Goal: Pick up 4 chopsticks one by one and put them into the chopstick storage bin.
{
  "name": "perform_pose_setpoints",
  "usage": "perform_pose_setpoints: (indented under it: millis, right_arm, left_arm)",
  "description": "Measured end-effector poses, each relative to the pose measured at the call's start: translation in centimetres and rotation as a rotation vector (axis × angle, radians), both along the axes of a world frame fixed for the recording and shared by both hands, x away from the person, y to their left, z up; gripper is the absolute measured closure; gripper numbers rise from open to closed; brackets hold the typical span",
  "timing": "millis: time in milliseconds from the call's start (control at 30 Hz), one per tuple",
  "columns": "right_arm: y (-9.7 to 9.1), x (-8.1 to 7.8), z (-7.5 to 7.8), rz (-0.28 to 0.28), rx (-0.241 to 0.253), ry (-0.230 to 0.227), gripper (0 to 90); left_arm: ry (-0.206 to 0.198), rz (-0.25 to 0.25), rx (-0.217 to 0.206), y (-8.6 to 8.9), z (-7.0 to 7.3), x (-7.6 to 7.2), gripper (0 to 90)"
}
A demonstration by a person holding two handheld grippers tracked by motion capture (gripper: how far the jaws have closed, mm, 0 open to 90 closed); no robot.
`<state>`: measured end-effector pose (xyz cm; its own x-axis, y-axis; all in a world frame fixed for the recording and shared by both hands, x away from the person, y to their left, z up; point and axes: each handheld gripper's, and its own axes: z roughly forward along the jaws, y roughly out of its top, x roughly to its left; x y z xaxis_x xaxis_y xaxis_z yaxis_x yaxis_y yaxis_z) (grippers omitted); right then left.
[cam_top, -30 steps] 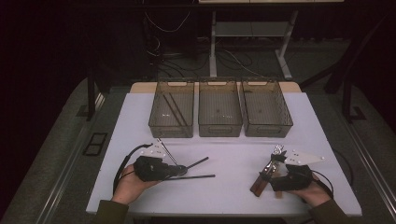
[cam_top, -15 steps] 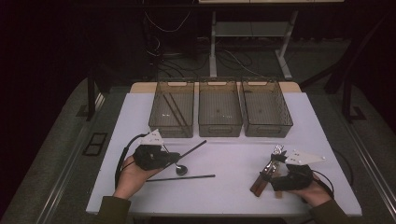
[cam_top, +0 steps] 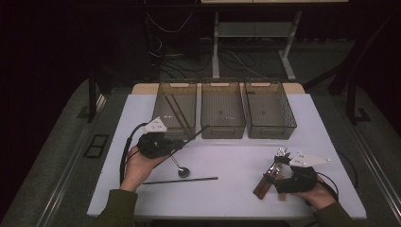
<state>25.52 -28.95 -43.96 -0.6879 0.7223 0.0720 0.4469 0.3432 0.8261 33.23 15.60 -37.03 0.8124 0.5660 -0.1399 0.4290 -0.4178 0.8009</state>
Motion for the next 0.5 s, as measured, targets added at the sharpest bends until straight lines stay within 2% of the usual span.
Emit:
perform_pose_setpoints:
  millis: [333,500]
  right_arm:
    - [0.0,0.0,0.0,0.002,0.011,0.000,11.9]
    - [0.0,0.0,0.0,0.002,0.013,0.005,11.9]
  left_arm:
    - [-0.008,0.027,0.002,-0.1,1.3,1.9,85.2]
    - [-0.015,0.051,-0.012,-0.3,2.3,3.2,85.2]
